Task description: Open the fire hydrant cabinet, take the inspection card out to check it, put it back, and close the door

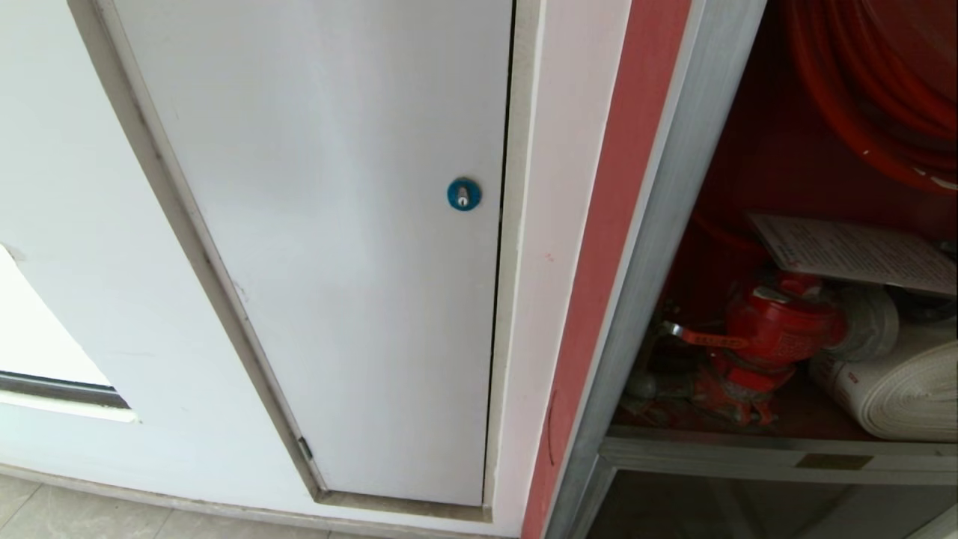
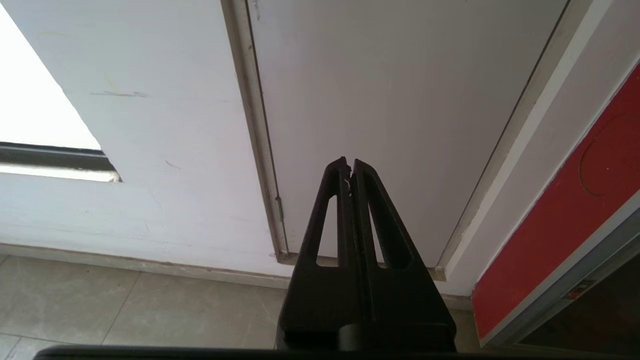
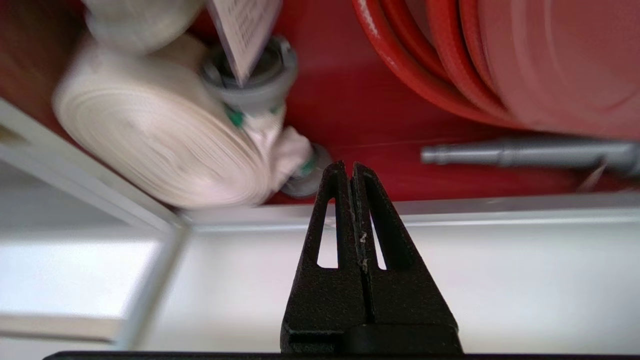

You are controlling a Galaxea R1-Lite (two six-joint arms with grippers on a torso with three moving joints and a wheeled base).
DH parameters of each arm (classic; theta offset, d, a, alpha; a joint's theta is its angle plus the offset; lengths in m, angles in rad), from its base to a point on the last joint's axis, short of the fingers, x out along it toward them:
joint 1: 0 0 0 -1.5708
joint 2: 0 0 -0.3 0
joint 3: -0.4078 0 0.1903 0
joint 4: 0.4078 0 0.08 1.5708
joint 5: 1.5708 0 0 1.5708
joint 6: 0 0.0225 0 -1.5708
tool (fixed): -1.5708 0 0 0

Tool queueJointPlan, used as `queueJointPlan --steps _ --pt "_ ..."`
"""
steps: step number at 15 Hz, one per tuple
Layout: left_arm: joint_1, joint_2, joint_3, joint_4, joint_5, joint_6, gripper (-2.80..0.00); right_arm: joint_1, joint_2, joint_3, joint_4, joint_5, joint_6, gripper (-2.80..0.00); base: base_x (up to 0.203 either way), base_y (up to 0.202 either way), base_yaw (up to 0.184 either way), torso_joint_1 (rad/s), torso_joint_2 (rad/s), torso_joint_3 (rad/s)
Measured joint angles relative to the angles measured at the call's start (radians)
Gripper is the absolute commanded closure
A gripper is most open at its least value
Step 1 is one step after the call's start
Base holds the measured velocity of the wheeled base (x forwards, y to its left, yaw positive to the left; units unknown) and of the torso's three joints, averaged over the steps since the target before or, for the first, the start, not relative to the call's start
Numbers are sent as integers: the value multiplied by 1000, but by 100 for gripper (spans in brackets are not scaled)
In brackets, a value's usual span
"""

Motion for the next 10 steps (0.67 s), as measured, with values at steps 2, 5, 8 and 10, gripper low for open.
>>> queueJointPlan --steps 2,5,8,10 --pt "0 0 0 0 0 0 0 12 -9 7 3 -1 72 0 0 0 0 0 0 0" --pt "0 0 0 0 0 0 0 19 -37 32 8 -1 177 0 0 0 0 0 0 0" --pt "0 0 0 0 0 0 0 66 -106 75 5 3 280 0 0 0 0 0 0 0" --pt "0 0 0 0 0 0 0 101 -166 106 6 1 361 0 0 0 0 0 0 0"
